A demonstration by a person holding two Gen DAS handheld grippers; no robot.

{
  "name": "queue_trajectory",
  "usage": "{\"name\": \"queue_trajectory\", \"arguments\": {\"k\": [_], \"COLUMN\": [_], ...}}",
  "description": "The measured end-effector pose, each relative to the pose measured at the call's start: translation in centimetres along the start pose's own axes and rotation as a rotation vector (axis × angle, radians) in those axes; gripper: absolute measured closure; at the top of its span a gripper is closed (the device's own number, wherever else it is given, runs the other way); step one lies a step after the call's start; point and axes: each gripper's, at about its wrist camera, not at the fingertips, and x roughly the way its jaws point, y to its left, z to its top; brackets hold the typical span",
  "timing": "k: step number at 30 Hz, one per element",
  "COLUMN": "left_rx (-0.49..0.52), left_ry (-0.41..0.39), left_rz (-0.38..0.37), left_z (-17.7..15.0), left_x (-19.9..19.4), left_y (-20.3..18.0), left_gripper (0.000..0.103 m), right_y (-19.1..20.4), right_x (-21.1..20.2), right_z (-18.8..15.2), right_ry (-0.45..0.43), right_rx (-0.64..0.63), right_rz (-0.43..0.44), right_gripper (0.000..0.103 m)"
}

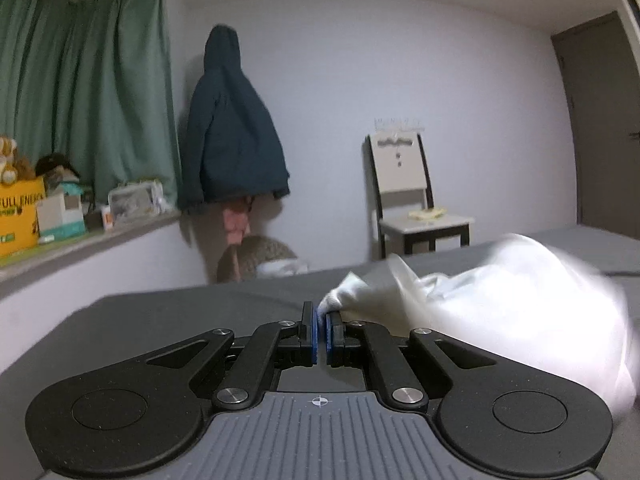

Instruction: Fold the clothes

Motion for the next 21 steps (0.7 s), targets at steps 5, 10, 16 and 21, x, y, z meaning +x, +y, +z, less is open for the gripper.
{"name": "queue_trajectory", "arguments": {"k": [5,10,16,21], "left_rx": [0.025,0.014,0.016,-0.022], "left_ry": [0.039,0.055,0.073,0.085], "left_rz": [0.013,0.012,-0.001,-0.005], "left_z": [-0.4,-0.6,-1.4,-1.6], "left_x": [1.1,1.2,0.7,0.9], "left_y": [-0.2,0.1,-0.1,0.6], "left_gripper": [0.099,0.099,0.099,0.099], "right_y": [0.2,-1.3,0.5,-1.1], "right_x": [-2.1,-1.0,2.7,3.5], "right_z": [-0.5,0.3,2.2,3.1], "right_ry": [-0.118,-0.209,-0.133,-0.119], "right_rx": [0.008,0.064,0.023,0.134], "right_rz": [-0.003,0.024,0.066,0.044], "right_gripper": [0.07,0.079,0.079,0.079]}}
